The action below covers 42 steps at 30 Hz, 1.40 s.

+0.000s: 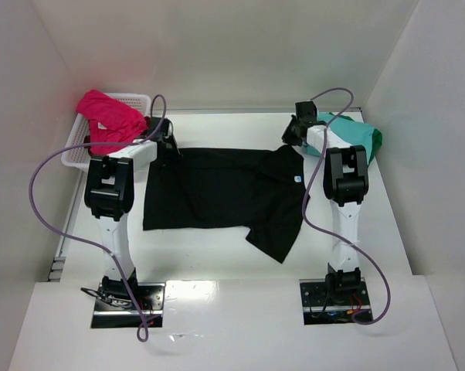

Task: Fold and stack the t-shirts
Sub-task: Fold the flattened tshirt in 1/3 of the way

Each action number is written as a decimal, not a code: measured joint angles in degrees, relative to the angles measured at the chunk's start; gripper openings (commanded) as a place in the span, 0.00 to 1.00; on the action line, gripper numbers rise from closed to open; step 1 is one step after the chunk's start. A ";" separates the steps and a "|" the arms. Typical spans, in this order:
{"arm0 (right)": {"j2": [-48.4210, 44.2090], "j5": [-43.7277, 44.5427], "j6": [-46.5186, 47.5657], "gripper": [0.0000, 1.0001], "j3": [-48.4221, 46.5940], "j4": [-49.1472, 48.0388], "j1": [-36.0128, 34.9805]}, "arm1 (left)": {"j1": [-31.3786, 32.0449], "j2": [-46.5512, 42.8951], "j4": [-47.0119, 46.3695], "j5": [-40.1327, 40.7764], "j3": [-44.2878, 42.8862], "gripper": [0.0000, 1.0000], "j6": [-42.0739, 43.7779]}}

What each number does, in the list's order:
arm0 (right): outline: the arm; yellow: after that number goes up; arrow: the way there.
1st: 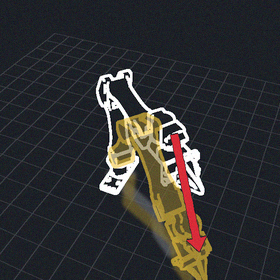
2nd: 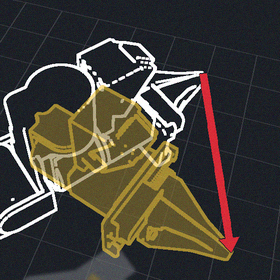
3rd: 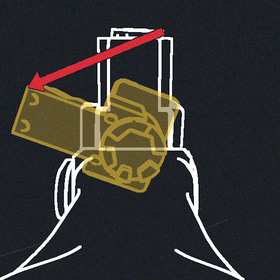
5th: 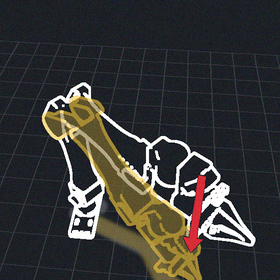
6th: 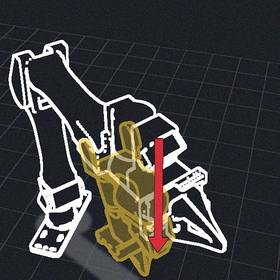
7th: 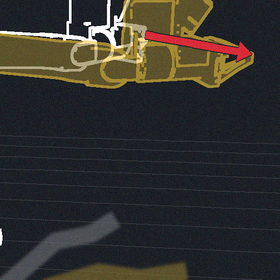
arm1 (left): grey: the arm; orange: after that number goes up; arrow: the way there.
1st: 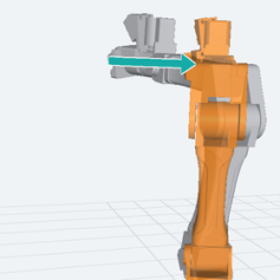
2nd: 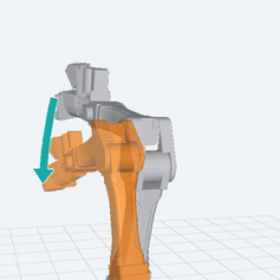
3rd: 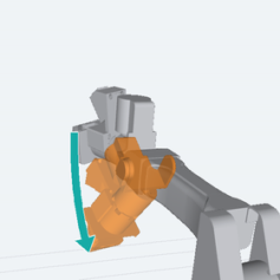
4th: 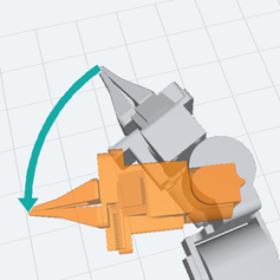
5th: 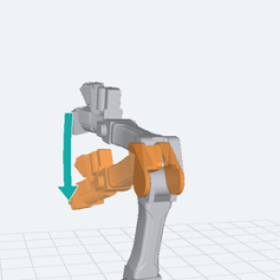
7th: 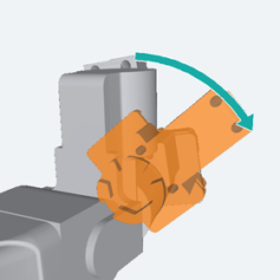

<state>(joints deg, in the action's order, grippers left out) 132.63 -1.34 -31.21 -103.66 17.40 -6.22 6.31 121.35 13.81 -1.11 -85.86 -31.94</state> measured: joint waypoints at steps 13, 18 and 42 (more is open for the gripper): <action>-5.98 -2.88 0.07 0.01 12.68 -3.41 0.09 | -1.03 -0.16 0.88 0.33 0.04 0.00 0.02; -9.81 -1.94 -0.08 0.01 18.26 -4.12 0.07 | -1.04 -0.16 0.87 0.08 0.04 0.00 0.02; -17.53 -4.64 1.08 0.01 13.99 -1.94 -5.19 | -1.06 -0.16 1.22 -2.44 0.04 0.00 0.34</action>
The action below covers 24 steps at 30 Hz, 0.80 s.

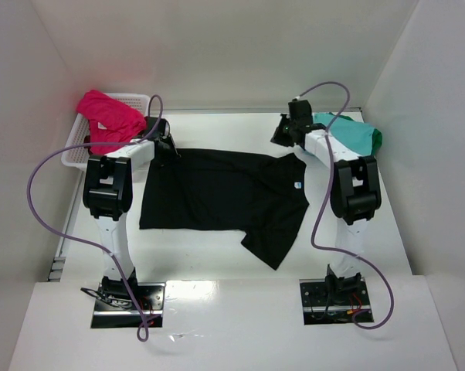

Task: Fold and stack the t-shirts
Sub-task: Fold the flattened tshirt in 1/3 of the way

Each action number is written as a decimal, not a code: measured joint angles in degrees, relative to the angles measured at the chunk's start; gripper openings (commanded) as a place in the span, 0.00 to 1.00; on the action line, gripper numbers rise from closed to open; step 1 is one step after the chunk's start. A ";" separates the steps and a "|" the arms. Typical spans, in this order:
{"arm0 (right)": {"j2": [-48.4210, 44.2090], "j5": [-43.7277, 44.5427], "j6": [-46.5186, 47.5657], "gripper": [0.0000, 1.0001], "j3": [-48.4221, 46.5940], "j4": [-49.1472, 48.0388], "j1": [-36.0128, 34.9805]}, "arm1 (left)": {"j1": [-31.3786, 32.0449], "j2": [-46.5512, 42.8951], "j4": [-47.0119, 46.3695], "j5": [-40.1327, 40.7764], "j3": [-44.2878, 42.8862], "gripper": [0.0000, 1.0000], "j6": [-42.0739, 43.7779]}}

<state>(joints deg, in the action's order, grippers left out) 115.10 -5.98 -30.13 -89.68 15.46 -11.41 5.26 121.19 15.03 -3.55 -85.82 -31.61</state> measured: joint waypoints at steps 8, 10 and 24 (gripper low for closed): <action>4.69 0.57 -0.22 0.01 0.96 0.95 -3.66 | -0.34 0.00 0.02 -0.42 0.02 0.00 0.06; 4.69 1.61 -0.22 0.01 1.75 1.16 -3.49 | -0.44 0.00 0.00 -0.50 0.06 0.00 0.06; 5.72 7.89 0.45 0.01 3.95 3.36 -3.31 | -0.54 0.00 -0.26 -0.97 0.35 0.01 0.14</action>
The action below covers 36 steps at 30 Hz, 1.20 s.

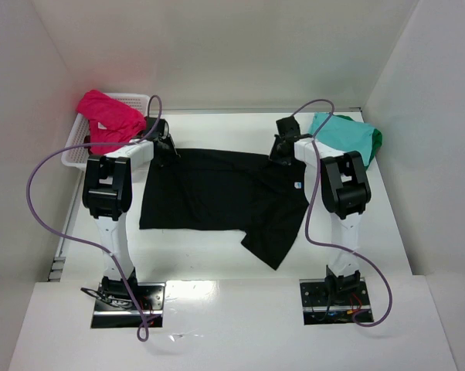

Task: Fold and stack the t-shirts
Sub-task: Fold the flattened tshirt in 1/3 of the way

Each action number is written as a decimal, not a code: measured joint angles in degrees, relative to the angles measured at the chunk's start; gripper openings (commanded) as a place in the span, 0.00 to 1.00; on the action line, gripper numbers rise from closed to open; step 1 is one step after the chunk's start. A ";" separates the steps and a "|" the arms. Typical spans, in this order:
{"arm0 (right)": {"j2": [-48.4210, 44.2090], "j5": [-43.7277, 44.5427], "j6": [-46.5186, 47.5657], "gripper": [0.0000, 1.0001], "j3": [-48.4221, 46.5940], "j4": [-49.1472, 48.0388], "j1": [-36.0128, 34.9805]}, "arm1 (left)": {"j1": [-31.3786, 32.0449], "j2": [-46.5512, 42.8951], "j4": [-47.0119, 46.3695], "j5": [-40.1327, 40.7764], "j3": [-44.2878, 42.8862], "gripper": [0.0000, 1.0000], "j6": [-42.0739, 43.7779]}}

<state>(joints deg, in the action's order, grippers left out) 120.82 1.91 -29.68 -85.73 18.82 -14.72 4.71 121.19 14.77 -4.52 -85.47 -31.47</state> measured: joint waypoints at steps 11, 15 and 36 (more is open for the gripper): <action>4.89 0.75 1.45 0.01 -6.68 2.22 0.02 | -0.16 -0.07 -0.44 -1.22 0.42 0.00 0.08; 7.21 1.08 2.22 0.01 -10.45 3.17 0.02 | -0.16 -0.09 -0.34 -0.98 0.42 0.00 0.16; 19.71 -0.27 2.75 0.01 -31.23 7.91 7.17 | -2.17 4.67 4.09 0.63 -8.74 0.01 2.91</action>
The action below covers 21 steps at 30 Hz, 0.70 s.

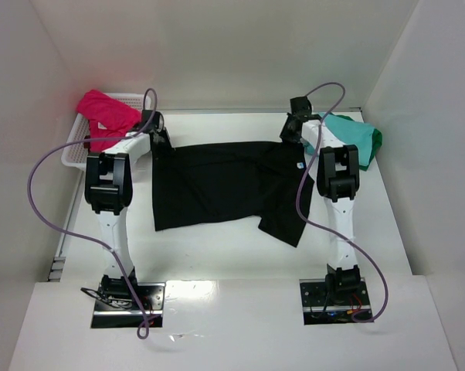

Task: Fold and stack the t-shirts
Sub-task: Fold the flattened tshirt in 1/3 of the way

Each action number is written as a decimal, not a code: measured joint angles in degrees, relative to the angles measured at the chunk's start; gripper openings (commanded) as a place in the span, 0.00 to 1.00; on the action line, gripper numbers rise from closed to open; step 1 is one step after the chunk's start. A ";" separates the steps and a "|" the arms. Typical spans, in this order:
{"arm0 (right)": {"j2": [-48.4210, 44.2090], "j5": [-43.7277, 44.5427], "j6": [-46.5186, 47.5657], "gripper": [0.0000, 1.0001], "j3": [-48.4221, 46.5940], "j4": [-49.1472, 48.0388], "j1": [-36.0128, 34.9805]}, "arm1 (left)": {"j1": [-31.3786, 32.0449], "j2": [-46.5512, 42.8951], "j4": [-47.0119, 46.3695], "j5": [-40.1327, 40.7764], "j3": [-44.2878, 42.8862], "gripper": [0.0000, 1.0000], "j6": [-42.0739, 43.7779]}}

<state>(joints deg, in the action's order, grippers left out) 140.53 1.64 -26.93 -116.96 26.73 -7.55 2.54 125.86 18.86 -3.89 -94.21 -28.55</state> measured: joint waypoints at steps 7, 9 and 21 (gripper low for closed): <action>0.63 -0.53 0.03 0.05 -1.65 1.50 0.91 | -1.02 2.63 1.57 -1.09 -5.59 0.20 1.58; 0.49 -1.68 0.09 0.15 -1.63 1.82 0.85 | -0.87 2.21 1.66 -2.06 -5.46 0.31 2.22; -23.35 -8.56 2.19 1.00 10.09 -2.33 0.73 | 4.05 -23.25 -1.73 -3.05 8.47 0.89 2.44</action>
<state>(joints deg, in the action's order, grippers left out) 117.19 -6.92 -24.74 -106.88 24.40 -6.82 6.59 102.61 17.12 -6.93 -85.74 -26.11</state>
